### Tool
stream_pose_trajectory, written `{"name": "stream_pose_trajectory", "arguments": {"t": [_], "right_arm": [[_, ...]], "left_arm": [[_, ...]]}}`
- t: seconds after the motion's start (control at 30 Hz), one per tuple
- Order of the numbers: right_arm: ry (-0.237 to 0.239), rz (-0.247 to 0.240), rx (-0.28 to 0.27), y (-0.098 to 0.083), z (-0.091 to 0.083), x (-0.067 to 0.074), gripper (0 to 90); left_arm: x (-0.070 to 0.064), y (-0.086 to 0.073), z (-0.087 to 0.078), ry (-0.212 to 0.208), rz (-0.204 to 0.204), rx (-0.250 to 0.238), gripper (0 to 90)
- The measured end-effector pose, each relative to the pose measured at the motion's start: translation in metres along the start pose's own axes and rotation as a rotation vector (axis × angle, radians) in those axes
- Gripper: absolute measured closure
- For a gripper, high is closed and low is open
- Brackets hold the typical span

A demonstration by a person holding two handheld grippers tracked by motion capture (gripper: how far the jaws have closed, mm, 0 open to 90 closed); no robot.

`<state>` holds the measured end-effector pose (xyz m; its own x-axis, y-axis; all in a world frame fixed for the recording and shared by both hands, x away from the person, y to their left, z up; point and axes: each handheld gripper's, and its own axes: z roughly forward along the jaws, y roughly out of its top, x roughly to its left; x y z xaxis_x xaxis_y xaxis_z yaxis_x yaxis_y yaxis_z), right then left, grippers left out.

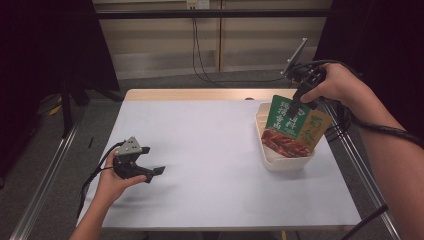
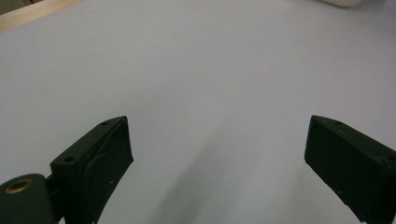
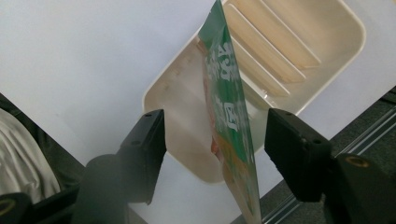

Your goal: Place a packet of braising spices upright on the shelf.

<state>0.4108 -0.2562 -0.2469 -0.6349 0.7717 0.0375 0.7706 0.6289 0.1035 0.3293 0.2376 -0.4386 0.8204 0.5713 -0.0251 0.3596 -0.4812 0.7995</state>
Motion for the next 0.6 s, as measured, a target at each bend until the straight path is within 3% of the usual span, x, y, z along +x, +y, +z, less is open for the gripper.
{"name": "stream_pose_trajectory", "arguments": {"t": [0.33, 0.6], "right_arm": [[-0.002, 0.003, -0.046, -0.004, -0.014, 0.0, 31.7], [-0.004, -0.011, -0.053, -0.002, -0.029, 0.01, 29.5]], "left_arm": [[-0.001, 0.0, 0.0, -0.007, 0.0, -0.002, 7.3], [-0.001, 0.001, 0.0, -0.005, 0.002, 0.009, 7.3]]}}
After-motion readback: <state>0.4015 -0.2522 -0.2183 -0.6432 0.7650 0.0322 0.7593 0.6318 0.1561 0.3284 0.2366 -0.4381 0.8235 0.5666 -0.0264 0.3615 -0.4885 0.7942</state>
